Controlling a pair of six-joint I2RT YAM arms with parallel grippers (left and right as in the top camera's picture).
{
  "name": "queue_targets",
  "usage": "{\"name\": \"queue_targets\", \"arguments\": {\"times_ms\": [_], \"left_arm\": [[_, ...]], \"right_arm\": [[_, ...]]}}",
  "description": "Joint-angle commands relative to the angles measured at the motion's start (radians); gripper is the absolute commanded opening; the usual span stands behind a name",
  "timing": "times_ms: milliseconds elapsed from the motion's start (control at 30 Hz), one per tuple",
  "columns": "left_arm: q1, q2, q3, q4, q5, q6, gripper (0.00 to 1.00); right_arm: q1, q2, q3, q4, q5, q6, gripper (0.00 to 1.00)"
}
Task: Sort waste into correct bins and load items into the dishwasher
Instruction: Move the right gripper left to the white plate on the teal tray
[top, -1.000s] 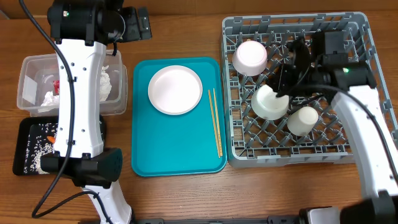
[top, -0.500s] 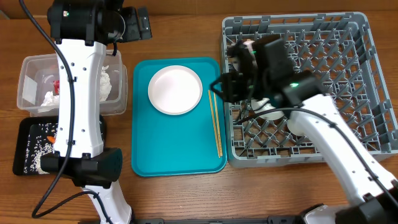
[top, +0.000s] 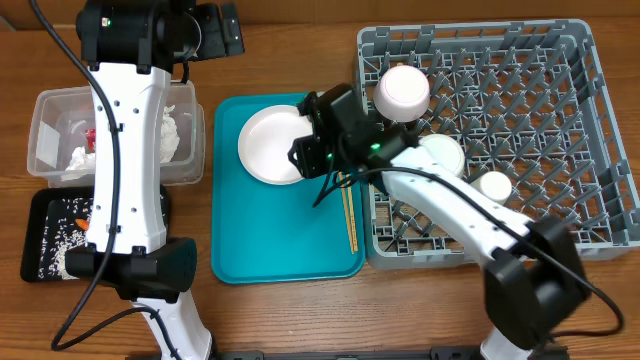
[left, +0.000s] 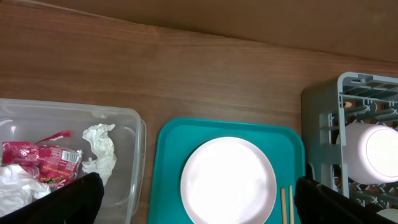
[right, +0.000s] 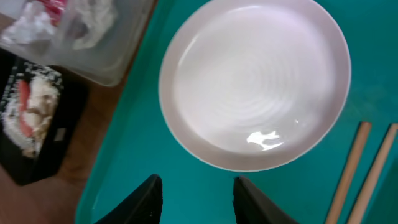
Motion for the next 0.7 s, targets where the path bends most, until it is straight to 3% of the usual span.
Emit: {"name": "queue_targets", "arguments": {"times_ms": [0,233,367,667], "left_arm": [[-0.007,-0.023,0.019,-0.002,0.001,-0.01,1.0],[-0.007,-0.023,0.019,-0.098,0.051,-0.01,1.0],[-0.007,-0.023,0.019,-0.145,0.051,-0.01,1.0],[-0.007,-0.023,0.019,-0.172,0.05,-0.01,1.0]], "right_arm": [[-0.003,0.018,-0.003,0.023,0.081,0.01,0.4],[-0.003,0.039,-0.003,0.076,0.15,0.01,0.42],[-0.003,0.07,-0.003,0.124,0.212,0.01,0.52],[-0.005,0.172,-0.003,0.232,0.303,0.01,0.54]]}}
